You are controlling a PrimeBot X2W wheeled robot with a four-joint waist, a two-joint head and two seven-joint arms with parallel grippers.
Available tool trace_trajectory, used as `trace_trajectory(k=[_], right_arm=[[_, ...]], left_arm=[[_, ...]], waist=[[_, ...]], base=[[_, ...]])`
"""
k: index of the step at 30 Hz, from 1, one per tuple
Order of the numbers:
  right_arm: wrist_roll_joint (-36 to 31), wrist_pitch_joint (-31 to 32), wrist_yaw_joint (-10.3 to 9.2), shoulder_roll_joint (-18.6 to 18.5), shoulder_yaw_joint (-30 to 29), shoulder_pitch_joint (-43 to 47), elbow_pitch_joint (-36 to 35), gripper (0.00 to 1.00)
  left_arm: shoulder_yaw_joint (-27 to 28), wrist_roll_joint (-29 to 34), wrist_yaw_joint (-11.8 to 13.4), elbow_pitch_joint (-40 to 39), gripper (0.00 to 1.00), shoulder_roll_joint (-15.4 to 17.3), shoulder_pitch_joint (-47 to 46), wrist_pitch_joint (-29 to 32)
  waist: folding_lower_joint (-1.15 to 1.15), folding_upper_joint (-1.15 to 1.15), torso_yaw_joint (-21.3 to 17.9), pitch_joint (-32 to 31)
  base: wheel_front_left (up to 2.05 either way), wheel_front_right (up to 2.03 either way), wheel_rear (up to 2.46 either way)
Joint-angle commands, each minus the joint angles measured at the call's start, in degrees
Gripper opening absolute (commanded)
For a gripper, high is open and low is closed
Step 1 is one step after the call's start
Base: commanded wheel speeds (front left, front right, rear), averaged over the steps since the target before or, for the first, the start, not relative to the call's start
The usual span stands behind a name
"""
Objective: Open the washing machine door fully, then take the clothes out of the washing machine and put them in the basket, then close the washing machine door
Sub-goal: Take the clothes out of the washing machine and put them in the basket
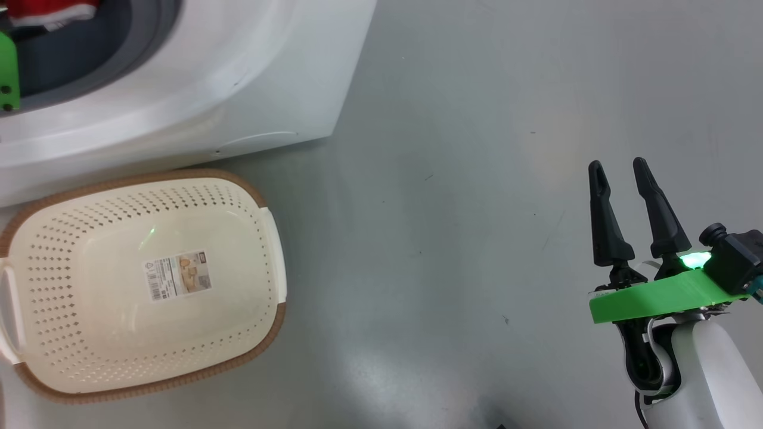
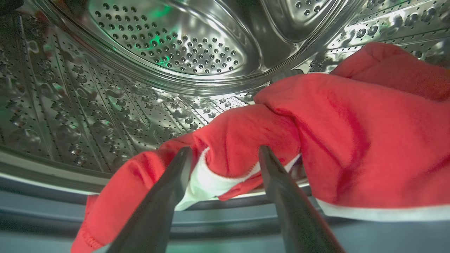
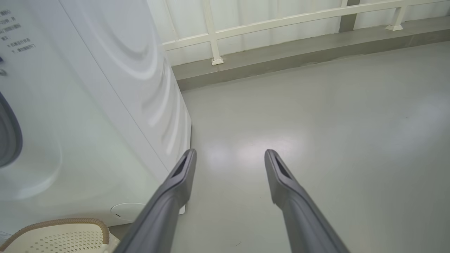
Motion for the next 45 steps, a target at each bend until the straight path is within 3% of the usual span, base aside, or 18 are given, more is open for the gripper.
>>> trace_trajectory(k=[1, 8, 10, 11, 14, 16, 20, 32, 45], right_arm=[[0.7, -0.4, 0.37, -0.2, 1.3, -0.4, -1.4, 1.00], [0.7, -0.4, 0.37, -0.2, 1.2, -0.6, -1.6, 1.00], [0.6, -0.4, 0.37, -0.2, 1.1, -0.6, -1.6, 1.00], [0.5, -0.4, 0.37, -0.2, 1.2, -0.6, -1.6, 1.00], [0.4, -0.4, 0.37, -0.2, 1.2, -0.7, -1.7, 1.00], [0.4, -0.4, 0.37, -0.2, 1.2, -0.7, -1.8, 1.00], [0.4, -0.4, 0.37, -0.2, 1.1, -0.8, -1.8, 1.00], [-0.6, -0.4, 0.37, -0.2, 0.3, 0.4, -1.4, 1.00], [-1.8, -0.4, 0.37, -0.9, -0.6, 3.1, -1.5, 1.00]], left_arm=[[0.2, -0.5, 0.3, -1.0, 1.00, 3.4, -1.1, 0.2], [0.0, -1.5, 0.1, -0.7, 1.00, 3.8, -1.1, 0.8], [-0.1, -1.7, 0.0, -0.7, 0.78, 3.8, -1.0, 0.8], [-0.4, -1.6, -0.2, -0.7, 0.48, 3.8, -0.9, 0.8], [-0.7, -1.9, -0.4, -0.6, 0.25, 3.7, -0.8, 0.8], [-0.8, -2.1, -0.4, -0.6, 0.01, 3.7, -0.7, 0.8], [-0.8, -2.6, -0.6, -0.6, 0.00, 3.5, -0.5, 0.1], [3.6, -9.6, -2.1, -4.4, 0.00, 0.5, 6.4, -9.2], [7.1, -12.4, -2.8, -30.7, 0.00, -2.6, 23.0, -9.4]], waist=[[0.00, 0.00, -0.3, 0.4], [0.00, 0.00, -0.6, 0.8], [0.00, 0.00, -0.6, 0.7], [0.00, 0.00, -0.6, 0.7], [0.00, 0.00, -0.6, 0.7], [0.00, 0.00, -0.6, 0.7], [0.00, 0.00, -0.5, 0.5], [0.00, 0.00, 1.9, -4.2], [0.00, 0.00, 5.1, -8.7]], base=[[0.00, 0.00, 0.00], [0.00, 0.00, 0.00], [0.00, 0.00, 0.00], [0.00, 0.00, 0.00], [0.00, 0.00, 0.00], [0.00, 0.00, 0.00], [0.00, 0.00, 0.00], [0.00, 0.00, 0.00], [0.00, 0.00, 0.00]])
